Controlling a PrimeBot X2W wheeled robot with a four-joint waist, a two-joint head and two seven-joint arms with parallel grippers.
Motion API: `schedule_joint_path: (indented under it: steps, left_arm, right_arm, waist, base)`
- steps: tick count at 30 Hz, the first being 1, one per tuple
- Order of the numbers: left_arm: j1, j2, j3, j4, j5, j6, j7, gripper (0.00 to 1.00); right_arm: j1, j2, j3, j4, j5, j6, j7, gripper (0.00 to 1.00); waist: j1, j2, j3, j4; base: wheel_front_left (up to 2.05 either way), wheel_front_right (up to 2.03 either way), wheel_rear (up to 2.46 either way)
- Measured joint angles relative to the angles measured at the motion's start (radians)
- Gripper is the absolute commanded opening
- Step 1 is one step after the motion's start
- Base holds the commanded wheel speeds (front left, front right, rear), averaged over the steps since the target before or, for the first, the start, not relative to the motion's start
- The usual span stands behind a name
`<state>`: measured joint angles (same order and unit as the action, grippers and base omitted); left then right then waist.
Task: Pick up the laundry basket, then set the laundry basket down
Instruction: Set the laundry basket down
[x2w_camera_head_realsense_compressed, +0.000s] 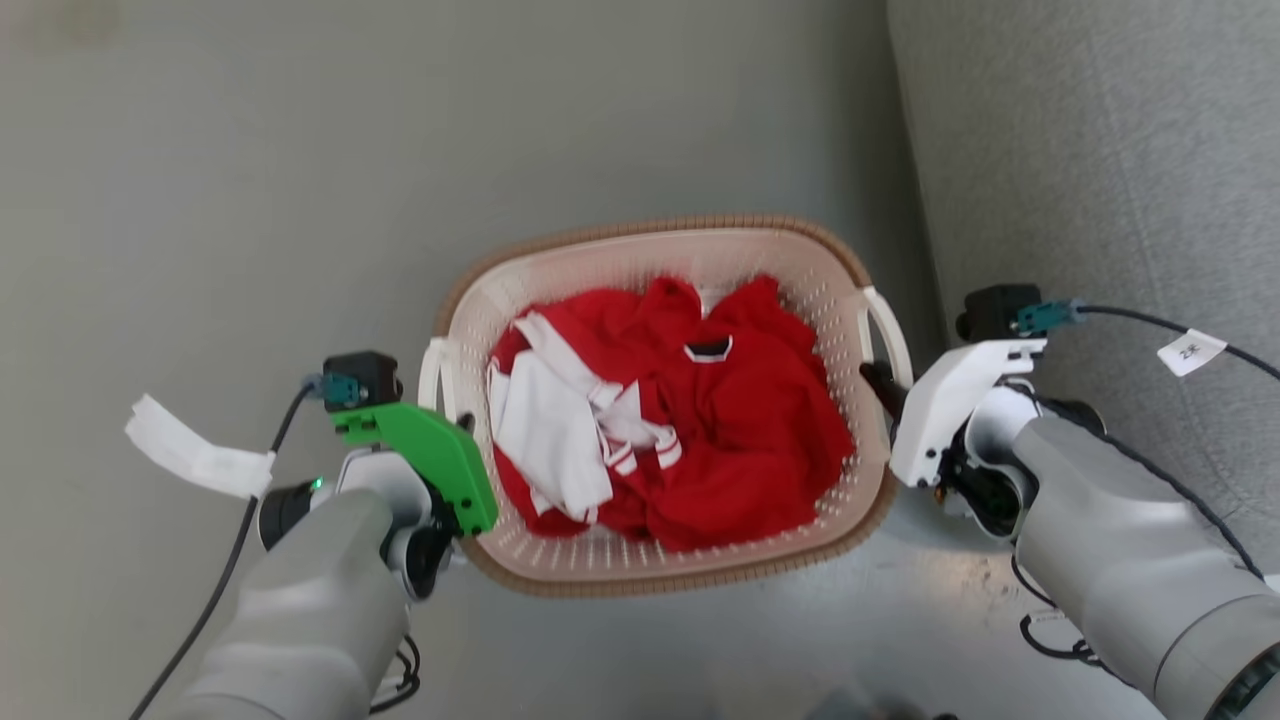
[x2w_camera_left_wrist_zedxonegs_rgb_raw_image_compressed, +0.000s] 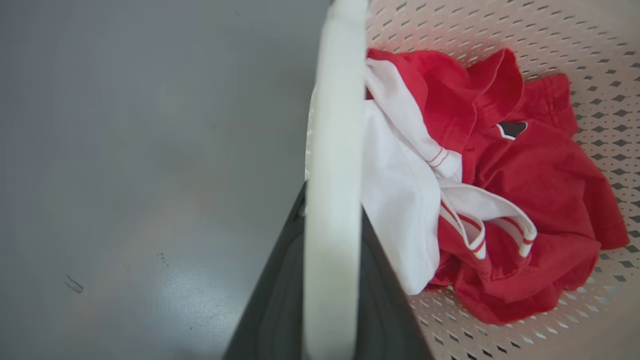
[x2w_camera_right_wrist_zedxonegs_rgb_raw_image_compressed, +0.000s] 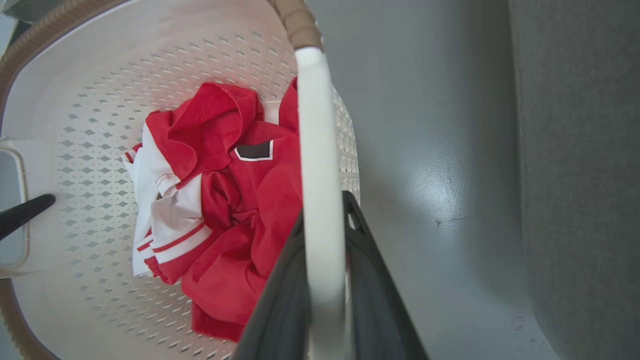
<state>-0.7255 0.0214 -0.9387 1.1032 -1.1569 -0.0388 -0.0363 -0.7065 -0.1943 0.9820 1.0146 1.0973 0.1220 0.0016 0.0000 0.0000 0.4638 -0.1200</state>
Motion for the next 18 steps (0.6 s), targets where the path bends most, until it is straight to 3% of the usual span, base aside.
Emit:
schedule_joint_path:
  steps: [18]
  left_arm:
    - [-0.111,0.002,-0.002,-0.018,0.003,0.042,-0.099,0.0]
  right_arm:
    - [-0.068,-0.012,-0.029,-0.033,0.022,0.0,-0.14,0.0]
  waist:
    - [0.0001,0.0,0.237,0.003]
  base:
    - [0.0,0.0,0.0]
